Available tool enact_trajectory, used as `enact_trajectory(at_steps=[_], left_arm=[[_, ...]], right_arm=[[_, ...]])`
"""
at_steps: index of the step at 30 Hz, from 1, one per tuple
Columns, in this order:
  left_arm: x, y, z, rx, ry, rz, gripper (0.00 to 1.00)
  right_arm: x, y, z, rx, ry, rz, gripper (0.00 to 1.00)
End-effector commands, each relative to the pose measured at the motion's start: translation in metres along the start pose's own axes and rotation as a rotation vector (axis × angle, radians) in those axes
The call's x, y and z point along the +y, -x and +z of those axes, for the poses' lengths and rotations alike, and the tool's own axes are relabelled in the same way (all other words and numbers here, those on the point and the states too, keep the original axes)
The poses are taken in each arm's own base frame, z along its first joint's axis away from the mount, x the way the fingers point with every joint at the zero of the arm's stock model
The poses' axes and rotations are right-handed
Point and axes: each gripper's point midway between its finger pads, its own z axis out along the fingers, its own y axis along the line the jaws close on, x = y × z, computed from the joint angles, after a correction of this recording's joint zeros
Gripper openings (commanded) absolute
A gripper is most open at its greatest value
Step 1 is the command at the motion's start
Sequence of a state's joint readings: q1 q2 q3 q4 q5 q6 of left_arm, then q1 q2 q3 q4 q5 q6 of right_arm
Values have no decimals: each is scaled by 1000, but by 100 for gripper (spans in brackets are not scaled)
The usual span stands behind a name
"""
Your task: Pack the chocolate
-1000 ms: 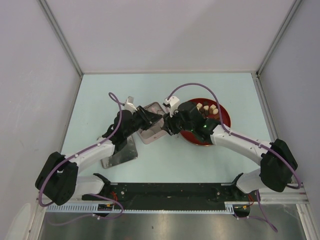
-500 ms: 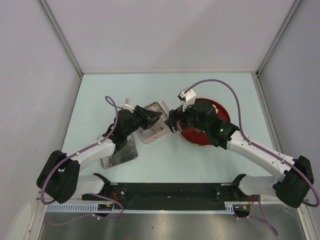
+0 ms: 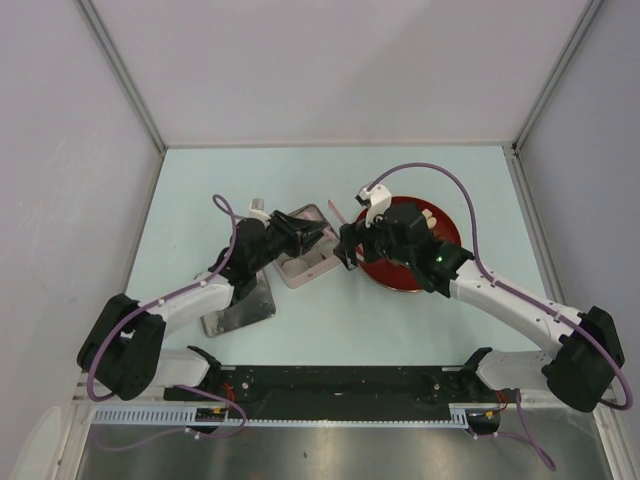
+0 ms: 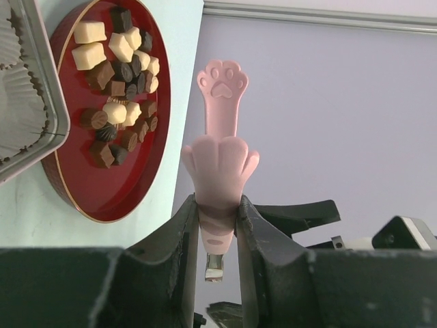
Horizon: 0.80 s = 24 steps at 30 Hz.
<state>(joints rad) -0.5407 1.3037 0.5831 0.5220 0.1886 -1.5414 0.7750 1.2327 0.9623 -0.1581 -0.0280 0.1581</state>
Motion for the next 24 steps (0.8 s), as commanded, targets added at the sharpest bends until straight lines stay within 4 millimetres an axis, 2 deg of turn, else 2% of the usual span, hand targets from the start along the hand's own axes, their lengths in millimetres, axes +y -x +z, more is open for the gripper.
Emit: enact_trajectory(at_steps=[1, 4, 13, 24], left_arm=[[-31, -8, 0, 32, -100, -27, 0], [-32, -11, 0, 37, -103, -23, 0], [-35, -18, 2, 52, -100, 1, 0], [-37, -24, 7, 67, -81, 46, 0]], right_arm=[[4, 4, 7, -16, 18, 10, 89], [5, 2, 9, -10, 22, 12, 86], [5, -1, 13, 2, 25, 7, 68], [6, -5, 15, 21, 19, -10, 57]])
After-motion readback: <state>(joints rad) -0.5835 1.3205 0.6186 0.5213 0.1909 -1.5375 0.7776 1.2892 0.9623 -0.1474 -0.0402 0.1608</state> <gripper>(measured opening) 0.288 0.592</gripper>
